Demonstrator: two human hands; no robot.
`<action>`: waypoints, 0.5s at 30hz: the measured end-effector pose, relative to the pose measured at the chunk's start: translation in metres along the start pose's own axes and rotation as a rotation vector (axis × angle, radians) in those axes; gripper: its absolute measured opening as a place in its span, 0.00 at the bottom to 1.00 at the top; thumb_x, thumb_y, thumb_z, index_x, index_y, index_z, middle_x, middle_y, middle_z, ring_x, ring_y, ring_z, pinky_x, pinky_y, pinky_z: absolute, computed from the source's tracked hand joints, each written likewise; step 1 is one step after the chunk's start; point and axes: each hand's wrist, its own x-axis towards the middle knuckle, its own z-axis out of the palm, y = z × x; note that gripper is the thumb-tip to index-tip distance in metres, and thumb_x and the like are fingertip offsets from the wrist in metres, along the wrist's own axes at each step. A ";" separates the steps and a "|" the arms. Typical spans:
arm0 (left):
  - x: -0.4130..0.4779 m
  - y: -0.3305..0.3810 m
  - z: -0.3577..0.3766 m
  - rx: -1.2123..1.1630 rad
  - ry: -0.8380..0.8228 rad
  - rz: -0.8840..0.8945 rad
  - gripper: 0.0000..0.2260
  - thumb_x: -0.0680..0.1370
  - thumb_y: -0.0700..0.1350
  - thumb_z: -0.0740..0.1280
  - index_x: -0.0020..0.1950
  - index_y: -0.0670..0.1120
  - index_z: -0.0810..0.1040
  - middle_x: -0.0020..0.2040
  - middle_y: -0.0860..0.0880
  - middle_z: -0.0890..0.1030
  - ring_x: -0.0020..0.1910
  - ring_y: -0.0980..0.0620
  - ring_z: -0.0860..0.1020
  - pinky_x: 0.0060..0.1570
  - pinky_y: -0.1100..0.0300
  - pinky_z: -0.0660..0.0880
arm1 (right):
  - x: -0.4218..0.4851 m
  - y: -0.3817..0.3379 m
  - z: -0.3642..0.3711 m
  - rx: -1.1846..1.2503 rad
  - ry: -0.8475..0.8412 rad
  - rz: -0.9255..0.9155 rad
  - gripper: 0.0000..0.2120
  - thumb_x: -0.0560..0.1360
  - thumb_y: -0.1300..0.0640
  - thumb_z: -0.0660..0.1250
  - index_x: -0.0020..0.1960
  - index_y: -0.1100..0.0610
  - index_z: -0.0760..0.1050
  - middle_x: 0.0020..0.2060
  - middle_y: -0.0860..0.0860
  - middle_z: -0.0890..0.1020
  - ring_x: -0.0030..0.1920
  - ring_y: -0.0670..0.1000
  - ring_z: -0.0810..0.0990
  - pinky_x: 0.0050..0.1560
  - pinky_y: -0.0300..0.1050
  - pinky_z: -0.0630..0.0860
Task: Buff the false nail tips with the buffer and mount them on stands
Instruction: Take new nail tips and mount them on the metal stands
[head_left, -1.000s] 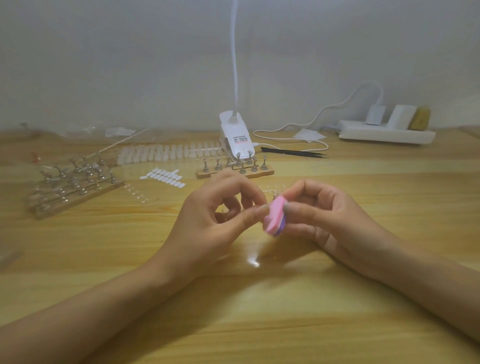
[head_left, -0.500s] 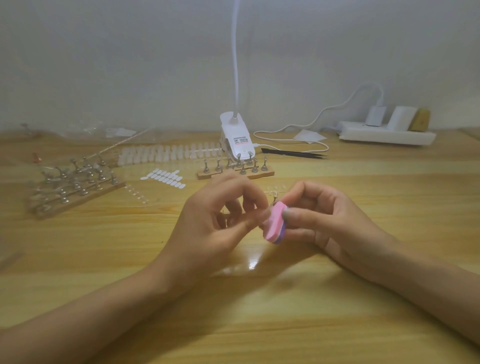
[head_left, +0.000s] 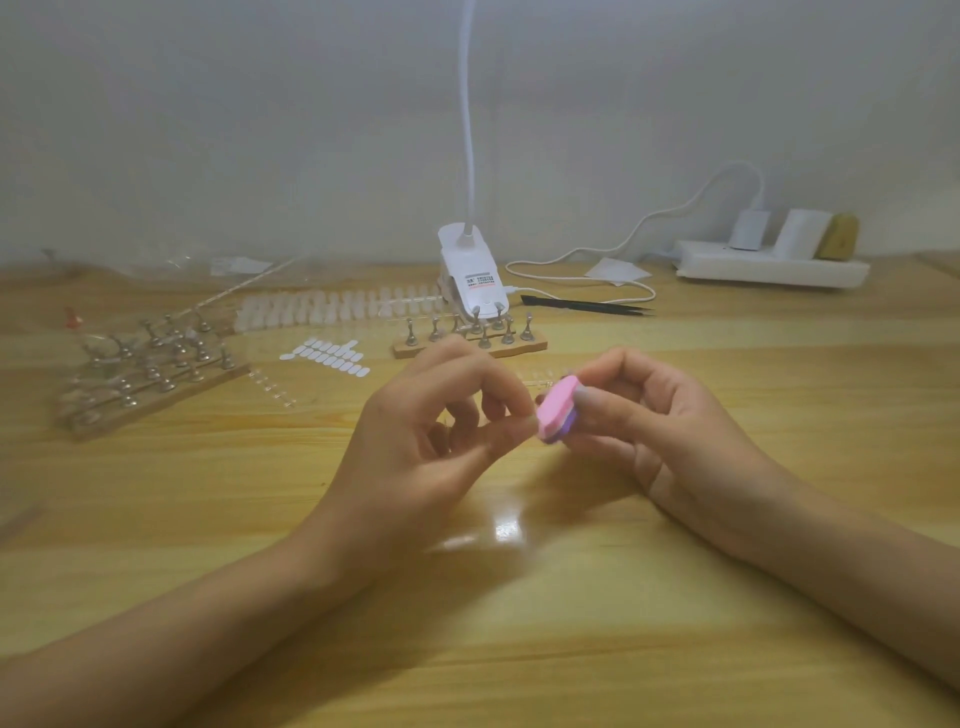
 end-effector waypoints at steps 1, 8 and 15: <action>0.000 0.000 0.000 -0.006 0.005 -0.006 0.05 0.73 0.50 0.72 0.41 0.50 0.80 0.43 0.50 0.75 0.37 0.52 0.73 0.32 0.46 0.72 | 0.000 0.000 -0.001 0.009 -0.009 0.007 0.06 0.69 0.61 0.73 0.44 0.57 0.78 0.43 0.56 0.85 0.44 0.52 0.86 0.44 0.41 0.82; -0.001 0.002 0.000 -0.026 -0.003 -0.010 0.06 0.72 0.52 0.70 0.41 0.50 0.80 0.43 0.50 0.75 0.37 0.52 0.73 0.33 0.44 0.73 | 0.001 0.001 -0.003 0.033 -0.026 0.000 0.07 0.69 0.61 0.74 0.45 0.57 0.77 0.44 0.56 0.85 0.44 0.52 0.86 0.45 0.42 0.82; -0.001 0.002 0.000 -0.018 0.004 -0.007 0.05 0.73 0.51 0.70 0.42 0.50 0.80 0.43 0.52 0.75 0.37 0.52 0.73 0.34 0.44 0.73 | 0.000 0.000 -0.001 0.035 -0.071 -0.014 0.06 0.69 0.62 0.74 0.43 0.55 0.79 0.44 0.56 0.85 0.45 0.54 0.86 0.45 0.42 0.82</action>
